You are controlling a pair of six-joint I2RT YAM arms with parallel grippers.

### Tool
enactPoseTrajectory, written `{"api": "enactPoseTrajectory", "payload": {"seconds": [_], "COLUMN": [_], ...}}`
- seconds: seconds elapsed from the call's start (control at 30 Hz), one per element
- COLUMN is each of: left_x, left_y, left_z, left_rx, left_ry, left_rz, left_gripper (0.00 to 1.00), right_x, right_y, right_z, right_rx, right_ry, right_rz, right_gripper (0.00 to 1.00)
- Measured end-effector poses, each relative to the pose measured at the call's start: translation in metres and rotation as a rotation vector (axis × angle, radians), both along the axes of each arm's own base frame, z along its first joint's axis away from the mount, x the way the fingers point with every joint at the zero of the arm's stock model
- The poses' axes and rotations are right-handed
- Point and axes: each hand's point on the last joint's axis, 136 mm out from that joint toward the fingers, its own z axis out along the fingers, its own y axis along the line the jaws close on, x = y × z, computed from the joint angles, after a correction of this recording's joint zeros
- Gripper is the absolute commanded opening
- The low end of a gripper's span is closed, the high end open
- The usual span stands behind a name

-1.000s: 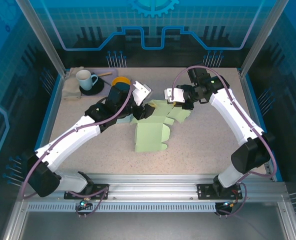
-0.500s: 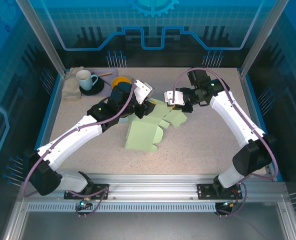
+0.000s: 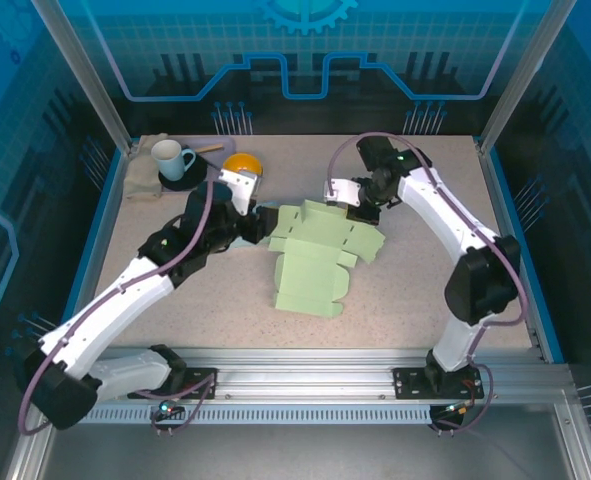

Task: Fold the paper box

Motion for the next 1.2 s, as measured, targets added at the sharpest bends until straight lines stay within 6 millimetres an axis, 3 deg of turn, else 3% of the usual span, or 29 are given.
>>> {"api": "enactPoseTrajectory", "payload": {"seconds": [0.1, 0.23, 0.37, 0.7, 0.87, 1.2], "left_x": [-0.014, -0.021, -0.018, 0.000, 0.010, 0.027], "left_y": [-0.012, -0.031, -0.040, -0.049, -0.042, -0.030], "left_z": [-0.021, -0.076, -0.118, -0.154, -0.165, -0.198], "left_rx": [-0.101, -0.165, -0.172, -0.188, -0.159, -0.138], "left_ry": [0.073, 0.231, 0.349, 0.421, 0.410, 0.454], "left_rz": [-0.047, -0.075, -0.051, 0.011, 0.074, 0.157], "left_gripper": [0.54, 0.54, 0.65, 0.77, 0.82, 0.83], "right_x": [0.006, 0.005, 0.000, -0.008, -0.009, -0.010], "right_y": [-0.005, -0.008, -0.011, -0.012, -0.010, -0.009], "right_z": [-0.017, -0.031, -0.034, -0.043, -0.043, -0.048], "right_rx": [-0.055, -0.091, -0.103, -0.105, -0.098, -0.090], "right_ry": [0.065, 0.128, 0.154, 0.191, 0.194, 0.202], "right_rz": [-0.047, -0.082, -0.086, -0.082, -0.080, -0.077], "right_gripper": [0.00, 0.00, 0.00, 0.00, 0.00, 0.00]}}
